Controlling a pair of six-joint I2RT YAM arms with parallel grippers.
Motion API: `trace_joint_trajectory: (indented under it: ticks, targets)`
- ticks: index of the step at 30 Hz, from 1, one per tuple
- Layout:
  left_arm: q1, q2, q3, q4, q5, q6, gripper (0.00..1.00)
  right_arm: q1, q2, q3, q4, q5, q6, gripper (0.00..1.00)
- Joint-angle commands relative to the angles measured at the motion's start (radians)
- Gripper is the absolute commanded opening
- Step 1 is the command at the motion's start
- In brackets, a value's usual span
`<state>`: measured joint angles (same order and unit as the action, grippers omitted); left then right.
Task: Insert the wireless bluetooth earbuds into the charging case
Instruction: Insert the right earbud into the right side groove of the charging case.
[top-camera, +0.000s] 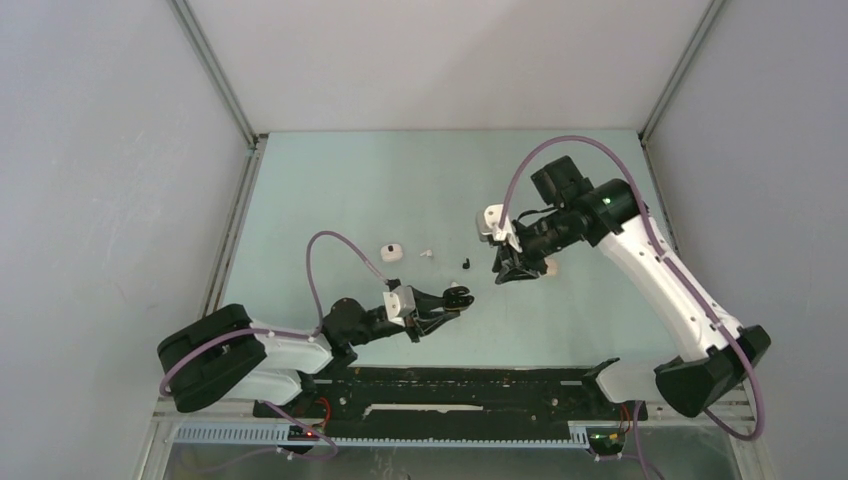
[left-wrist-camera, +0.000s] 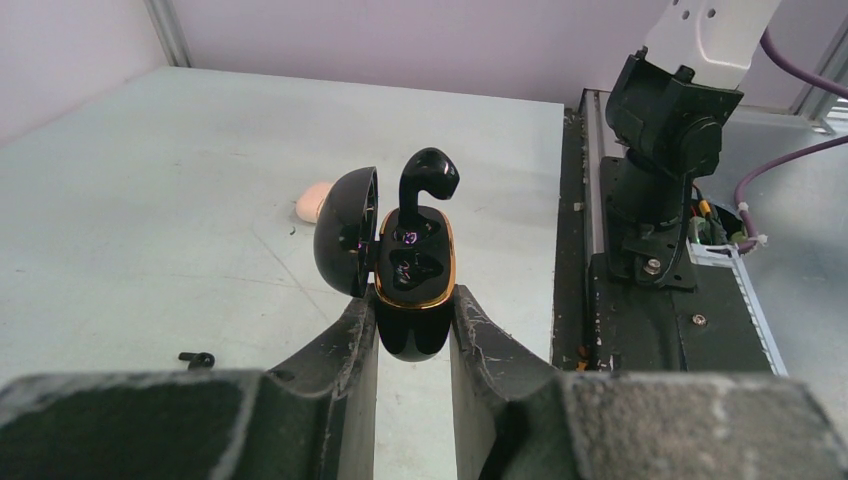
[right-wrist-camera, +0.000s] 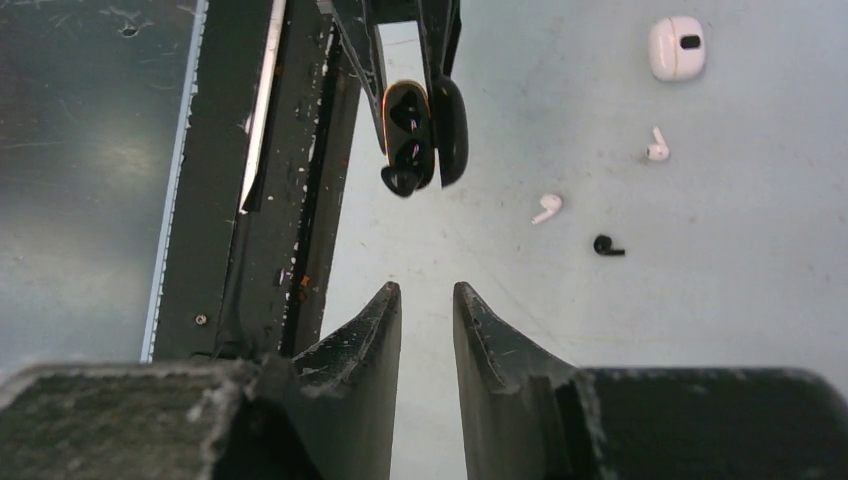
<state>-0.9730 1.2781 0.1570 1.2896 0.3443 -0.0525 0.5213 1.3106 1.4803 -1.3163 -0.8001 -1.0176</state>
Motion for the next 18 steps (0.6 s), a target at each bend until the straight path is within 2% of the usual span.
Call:
trace_joint_trajectory:
  ticks: [1, 5, 9, 15, 18]
  targets:
    - [0.01, 0.04, 0.008, 0.112, -0.013, -0.002, 0.0, 0.078, 0.078, 0.044, -0.006, -0.056, -0.037, 0.29]
    - [0.02, 0.047, -0.002, 0.147, 0.002, -0.022, 0.0, 0.145, 0.053, -0.034, 0.125, -0.059, 0.033, 0.29]
    - [0.026, 0.035, -0.013, 0.151, -0.005, -0.026, 0.0, 0.148, 0.041, -0.041, 0.154, -0.063, 0.069, 0.3]
    - [0.026, 0.018, -0.009, 0.145, 0.007, -0.051, 0.0, 0.139, -0.01, -0.099, 0.203, -0.028, 0.108, 0.38]
    - [0.026, 0.024, -0.011, 0.148, 0.01, -0.058, 0.0, 0.127, 0.005, -0.115, 0.207, -0.016, 0.104, 0.39]
